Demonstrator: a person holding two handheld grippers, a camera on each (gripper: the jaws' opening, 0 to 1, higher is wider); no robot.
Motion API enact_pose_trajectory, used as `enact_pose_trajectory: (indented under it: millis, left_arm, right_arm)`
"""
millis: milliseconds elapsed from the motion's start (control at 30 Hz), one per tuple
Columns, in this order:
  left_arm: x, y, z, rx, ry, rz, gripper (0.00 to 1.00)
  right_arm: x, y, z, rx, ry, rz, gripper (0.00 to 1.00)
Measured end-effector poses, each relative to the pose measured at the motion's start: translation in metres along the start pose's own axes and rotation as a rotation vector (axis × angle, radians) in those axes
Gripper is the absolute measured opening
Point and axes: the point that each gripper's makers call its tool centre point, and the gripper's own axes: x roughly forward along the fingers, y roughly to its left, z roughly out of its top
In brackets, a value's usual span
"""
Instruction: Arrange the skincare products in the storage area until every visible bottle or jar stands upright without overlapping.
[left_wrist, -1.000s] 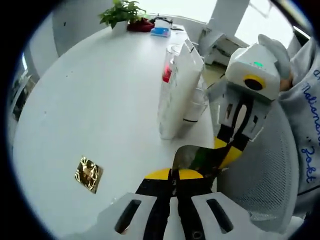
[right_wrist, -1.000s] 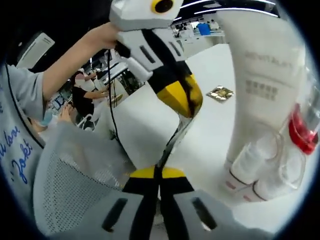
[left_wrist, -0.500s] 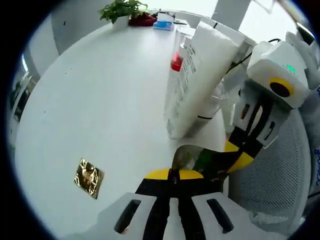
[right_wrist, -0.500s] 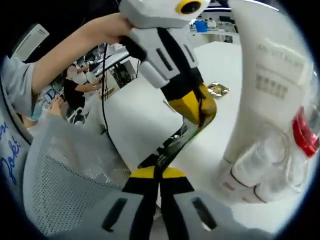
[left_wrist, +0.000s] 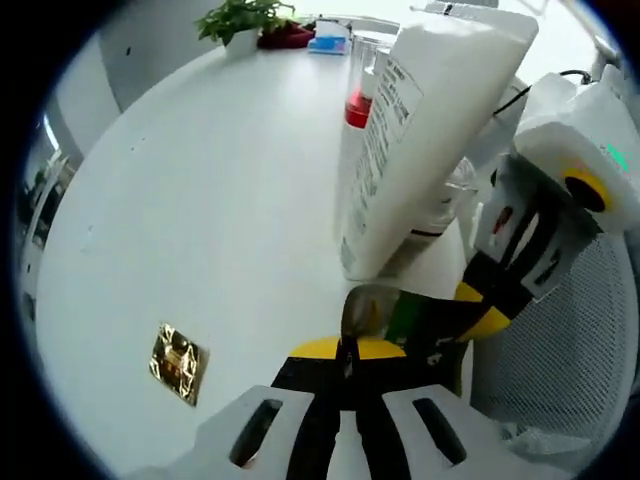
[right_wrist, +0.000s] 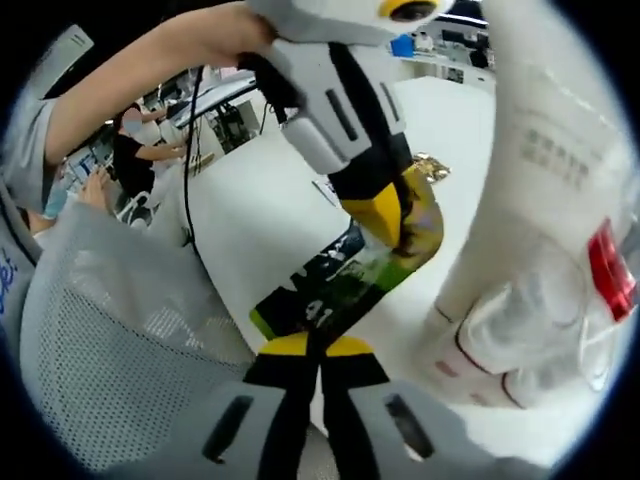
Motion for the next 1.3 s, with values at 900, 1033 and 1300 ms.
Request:
enact_pose_trajectory:
  millis: [900, 1033, 1300]
  left_arm:
    - [0.027, 0.0, -0.008, 0.097, 0.054, -0.003, 0.0]
    - [0.028, 0.0, -0.009, 0.103, 0.067, -0.006, 0.0]
    - [0.03, -0.001, -0.009, 0.144, 0.07, -0.012, 0.0]
  right_arm:
    - [0.007, -0.003, -0.017, -0.098, 0.1, -0.039, 0.08]
    - [0.002, -0.005, -0.022, -0.07, 0.104, -0.035, 0.12]
    - [-0.016, -0.006, -0.029, -0.063, 0.105, -0.063, 0.13]
